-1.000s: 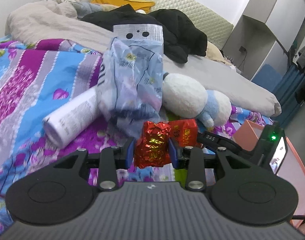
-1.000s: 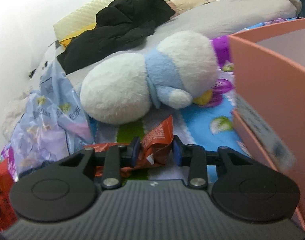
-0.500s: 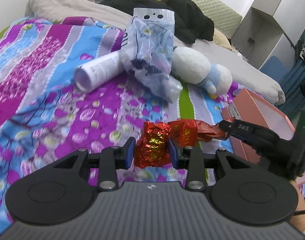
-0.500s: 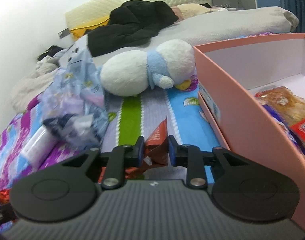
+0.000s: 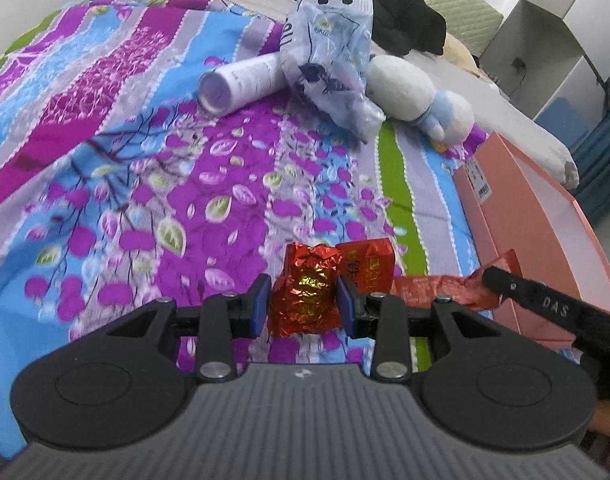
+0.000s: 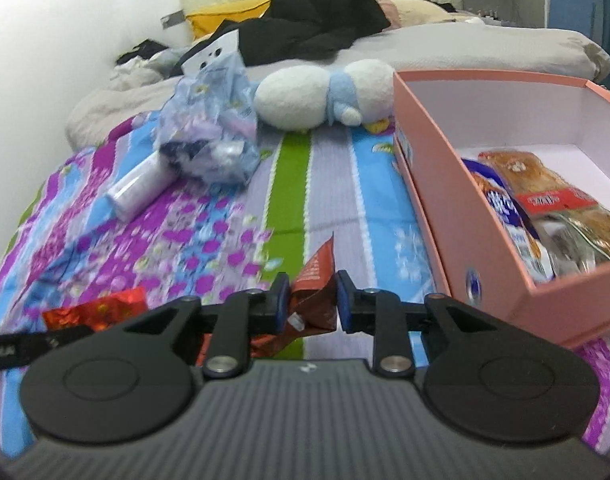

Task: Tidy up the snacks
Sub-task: 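Lift and carry the candies and red-orange bag toward the pink box with both grippers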

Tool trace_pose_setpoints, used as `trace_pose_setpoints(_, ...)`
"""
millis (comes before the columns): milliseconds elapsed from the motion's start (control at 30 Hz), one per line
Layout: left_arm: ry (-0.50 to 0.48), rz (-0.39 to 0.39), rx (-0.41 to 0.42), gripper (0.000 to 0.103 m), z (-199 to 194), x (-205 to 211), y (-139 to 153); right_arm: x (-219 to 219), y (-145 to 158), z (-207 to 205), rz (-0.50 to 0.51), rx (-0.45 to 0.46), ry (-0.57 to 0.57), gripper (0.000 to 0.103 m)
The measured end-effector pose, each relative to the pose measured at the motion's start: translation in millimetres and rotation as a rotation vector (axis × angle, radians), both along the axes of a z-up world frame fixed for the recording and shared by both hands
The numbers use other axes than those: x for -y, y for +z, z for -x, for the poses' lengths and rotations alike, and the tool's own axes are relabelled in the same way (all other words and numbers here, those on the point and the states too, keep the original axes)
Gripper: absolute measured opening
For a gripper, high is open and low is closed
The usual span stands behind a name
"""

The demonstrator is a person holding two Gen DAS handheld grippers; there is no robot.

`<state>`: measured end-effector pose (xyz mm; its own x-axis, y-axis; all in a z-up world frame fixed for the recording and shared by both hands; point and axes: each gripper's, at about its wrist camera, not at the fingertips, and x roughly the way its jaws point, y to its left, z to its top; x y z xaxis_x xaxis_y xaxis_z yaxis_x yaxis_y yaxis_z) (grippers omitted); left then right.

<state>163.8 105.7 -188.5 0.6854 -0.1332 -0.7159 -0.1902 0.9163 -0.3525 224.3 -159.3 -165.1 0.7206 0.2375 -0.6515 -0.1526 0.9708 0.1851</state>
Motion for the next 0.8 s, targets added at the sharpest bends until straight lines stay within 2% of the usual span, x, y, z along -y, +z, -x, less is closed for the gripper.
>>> trace_pose_setpoints(267,-0.007,0.025,-0.014,0.041,15.4,10.7,9.5,6.1,5.4,27.4,0.041,-0.037,0.031,0.028)
trace_pose_setpoints(467,-0.038,0.009,0.011,0.041,15.3,23.0,36.7,9.4,25.6,33.3,0.045,0.0,0.036,0.028)
trace_pose_setpoints(800,-0.084,0.025,0.075,0.041,14.9,50.7,82.2,31.7,67.8,34.7,0.051,0.066,0.007,0.028)
